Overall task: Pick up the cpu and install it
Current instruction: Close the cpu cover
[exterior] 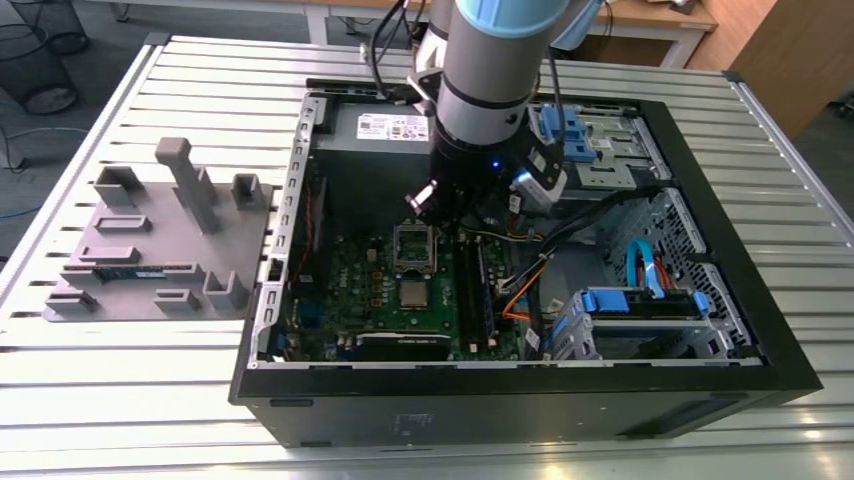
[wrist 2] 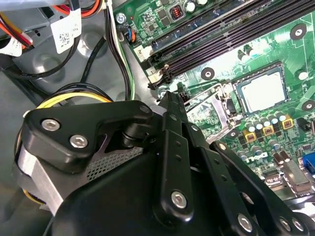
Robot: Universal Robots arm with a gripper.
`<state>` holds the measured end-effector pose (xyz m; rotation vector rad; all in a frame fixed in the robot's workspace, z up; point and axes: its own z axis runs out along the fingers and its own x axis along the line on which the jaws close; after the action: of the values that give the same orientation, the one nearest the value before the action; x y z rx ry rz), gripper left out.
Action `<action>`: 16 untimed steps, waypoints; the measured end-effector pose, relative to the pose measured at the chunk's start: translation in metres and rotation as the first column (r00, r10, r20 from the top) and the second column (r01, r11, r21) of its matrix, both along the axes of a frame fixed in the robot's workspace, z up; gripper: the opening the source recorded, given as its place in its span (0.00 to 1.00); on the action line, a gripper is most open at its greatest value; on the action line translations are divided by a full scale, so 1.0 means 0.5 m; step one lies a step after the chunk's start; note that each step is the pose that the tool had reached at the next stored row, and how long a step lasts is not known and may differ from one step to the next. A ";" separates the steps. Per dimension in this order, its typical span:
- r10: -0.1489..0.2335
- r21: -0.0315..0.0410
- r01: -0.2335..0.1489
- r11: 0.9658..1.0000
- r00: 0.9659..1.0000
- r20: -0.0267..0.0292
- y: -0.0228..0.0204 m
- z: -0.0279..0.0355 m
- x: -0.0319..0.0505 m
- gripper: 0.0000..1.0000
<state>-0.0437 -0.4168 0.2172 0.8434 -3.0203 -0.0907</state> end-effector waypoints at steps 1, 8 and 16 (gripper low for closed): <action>0.000 0.000 0.000 1.000 1.000 0.000 0.0000 0.000 0.000 0.11; 0.000 0.001 0.000 1.000 1.000 0.000 0.0001 -0.004 0.000 0.11; 0.000 0.000 0.000 1.000 1.000 0.000 0.0001 -0.004 0.000 0.11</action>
<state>-0.0435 -0.4167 0.2152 0.8434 -3.0204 -0.0914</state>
